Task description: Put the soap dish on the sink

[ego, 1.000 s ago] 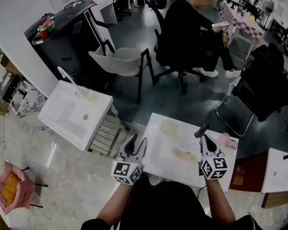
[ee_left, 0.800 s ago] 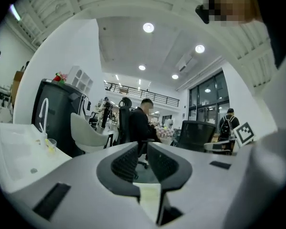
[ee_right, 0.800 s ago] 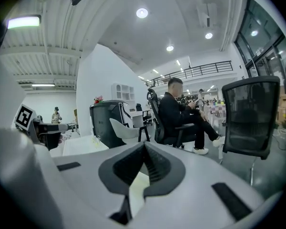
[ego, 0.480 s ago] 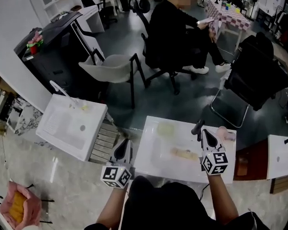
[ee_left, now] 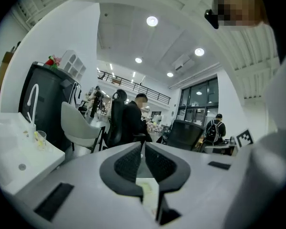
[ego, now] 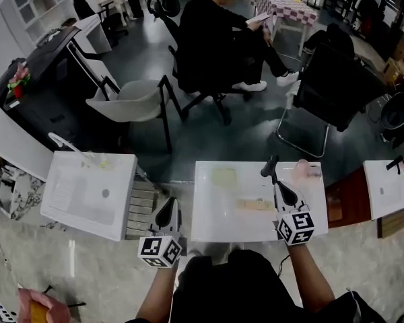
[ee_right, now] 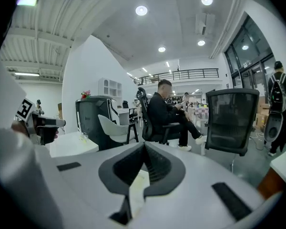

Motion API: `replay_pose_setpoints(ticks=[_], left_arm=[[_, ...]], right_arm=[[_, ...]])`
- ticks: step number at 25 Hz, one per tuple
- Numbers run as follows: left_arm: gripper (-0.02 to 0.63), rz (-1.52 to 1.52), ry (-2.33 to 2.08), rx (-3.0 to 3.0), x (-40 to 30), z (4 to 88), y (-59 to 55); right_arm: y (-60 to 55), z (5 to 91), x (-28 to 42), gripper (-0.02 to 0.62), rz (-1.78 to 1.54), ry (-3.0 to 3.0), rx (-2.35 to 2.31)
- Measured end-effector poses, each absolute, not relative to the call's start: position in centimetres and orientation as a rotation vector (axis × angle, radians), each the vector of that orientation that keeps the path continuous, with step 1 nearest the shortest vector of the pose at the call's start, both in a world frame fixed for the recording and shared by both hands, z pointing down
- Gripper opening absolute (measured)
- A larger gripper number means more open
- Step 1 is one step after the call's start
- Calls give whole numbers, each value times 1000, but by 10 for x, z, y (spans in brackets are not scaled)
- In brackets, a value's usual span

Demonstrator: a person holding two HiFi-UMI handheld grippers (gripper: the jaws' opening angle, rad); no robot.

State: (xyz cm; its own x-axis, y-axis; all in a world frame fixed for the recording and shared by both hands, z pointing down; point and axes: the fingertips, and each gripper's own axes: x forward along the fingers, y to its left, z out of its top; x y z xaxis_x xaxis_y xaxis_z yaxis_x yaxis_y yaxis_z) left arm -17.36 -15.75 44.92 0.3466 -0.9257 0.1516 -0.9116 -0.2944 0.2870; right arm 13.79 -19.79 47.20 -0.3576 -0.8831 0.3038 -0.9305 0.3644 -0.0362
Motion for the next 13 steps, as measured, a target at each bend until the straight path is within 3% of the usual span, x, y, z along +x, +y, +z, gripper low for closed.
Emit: replay_pose_setpoints(ticks=[13], left_arm=[[29, -56, -1481, 2474, -224, 419, -139]], right_arm=[[-157, 462, 53, -2, 302, -2326, 1731]])
